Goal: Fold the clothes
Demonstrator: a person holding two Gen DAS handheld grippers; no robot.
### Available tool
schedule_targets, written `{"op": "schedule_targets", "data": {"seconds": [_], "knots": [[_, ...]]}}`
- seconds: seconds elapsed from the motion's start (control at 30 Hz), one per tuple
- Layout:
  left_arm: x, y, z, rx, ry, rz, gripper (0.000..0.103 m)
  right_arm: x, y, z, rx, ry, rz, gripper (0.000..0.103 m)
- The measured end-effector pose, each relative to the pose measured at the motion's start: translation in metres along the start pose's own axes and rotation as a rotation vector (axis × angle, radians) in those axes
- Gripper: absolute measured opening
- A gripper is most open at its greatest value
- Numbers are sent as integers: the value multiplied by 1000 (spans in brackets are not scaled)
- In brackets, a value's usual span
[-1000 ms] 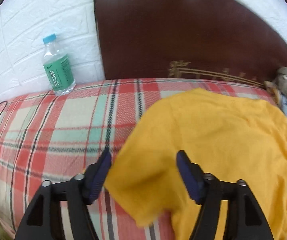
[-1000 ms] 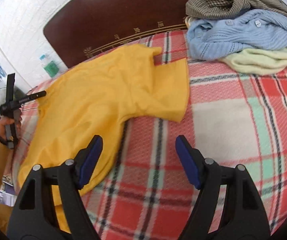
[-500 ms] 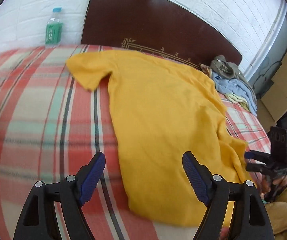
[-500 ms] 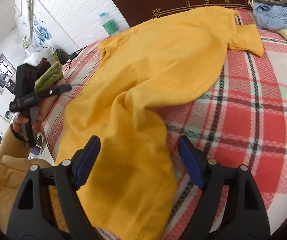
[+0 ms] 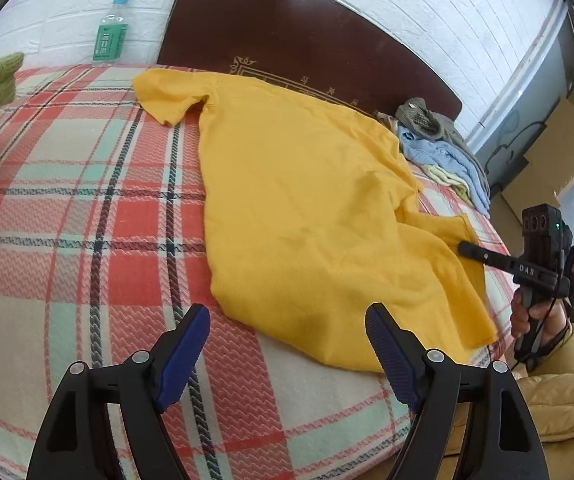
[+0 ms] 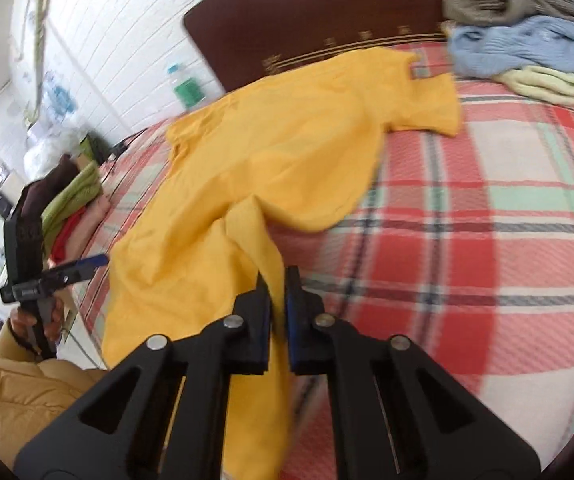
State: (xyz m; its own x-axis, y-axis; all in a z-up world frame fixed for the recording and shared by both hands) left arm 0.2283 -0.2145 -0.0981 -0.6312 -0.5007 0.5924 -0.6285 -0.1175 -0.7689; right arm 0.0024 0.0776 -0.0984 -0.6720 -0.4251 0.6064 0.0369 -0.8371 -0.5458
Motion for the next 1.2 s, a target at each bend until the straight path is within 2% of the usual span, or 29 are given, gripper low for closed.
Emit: {"op": "schedule_targets", "data": {"seconds": [0.07,0.17,0.2,0.23,0.27,0.3,0.33,0.37,0.4,0.47,0.6,0.67,0.77,0.87,0.93,0.97,1.0,1.07,1.2], "knots": [[-1,3,1,1,-5,3,82,-2,-7,-12,-53,32,-3,8],[-3,9,2,-3,-13,12,82,-9,-5,-21,-140,32,42,8],[-2,10,1,-9,-13,11,82,-11,-2,-21,-191,20,67,15],[-2,10,1,-14,-13,9,83,-11,-2,-20,-228,10,78,16],[-2,11,1,-19,-13,7,83,-10,-4,-17,-245,4,72,31],[-1,11,0,-30,-12,5,83,-8,-7,-11,-259,-13,62,59],[0,11,-1,-39,-13,3,83,-5,-11,-1,-269,-45,47,68],[1,10,-2,-50,-15,1,83,-3,-15,9,-279,-78,33,70],[2,10,-3,-61,-17,-1,83,-1,-17,22,-267,-122,28,70],[4,10,-4,-85,-22,-7,84,1,-15,58,-186,-243,42,70],[11,8,-7,-139,-36,-24,86,-7,20,133,30,-462,136,70],[17,7,-10,-169,-37,-35,86,-17,52,159,83,-546,209,70],[26,7,-11,-200,-34,-42,86,-36,102,183,112,-643,314,70],[32,11,-10,-221,-44,-38,86,-52,139,195,93,-717,379,68],[35,14,-8,-238,-54,-31,86,-56,155,195,72,-723,403,61],[36,15,-7,-244,-58,-30,86,-55,160,192,68,-712,410,53],[37,17,-6,-249,-62,-29,86,-53,165,187,53,-702,415,33],[37,16,-3,-257,-77,-36,86,-42,164,175,64,-639,409,10],[37,9,6,-268,-110,-64,86,-5,142,141,191,-399,322,7]]}}
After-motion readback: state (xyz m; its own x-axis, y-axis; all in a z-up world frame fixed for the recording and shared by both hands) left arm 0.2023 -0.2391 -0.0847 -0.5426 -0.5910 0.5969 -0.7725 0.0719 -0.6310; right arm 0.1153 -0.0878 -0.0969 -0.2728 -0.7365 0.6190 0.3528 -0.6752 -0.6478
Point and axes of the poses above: each gripper's, at about its wrist camera, not at the fingertips, and y roughly the way its jaws point, z to its left, x to its top, the point moved 1 cm from there along y, roughly the way its jaws point, and after that the axes turned 14 degrees about x, right-handed, at the moved point
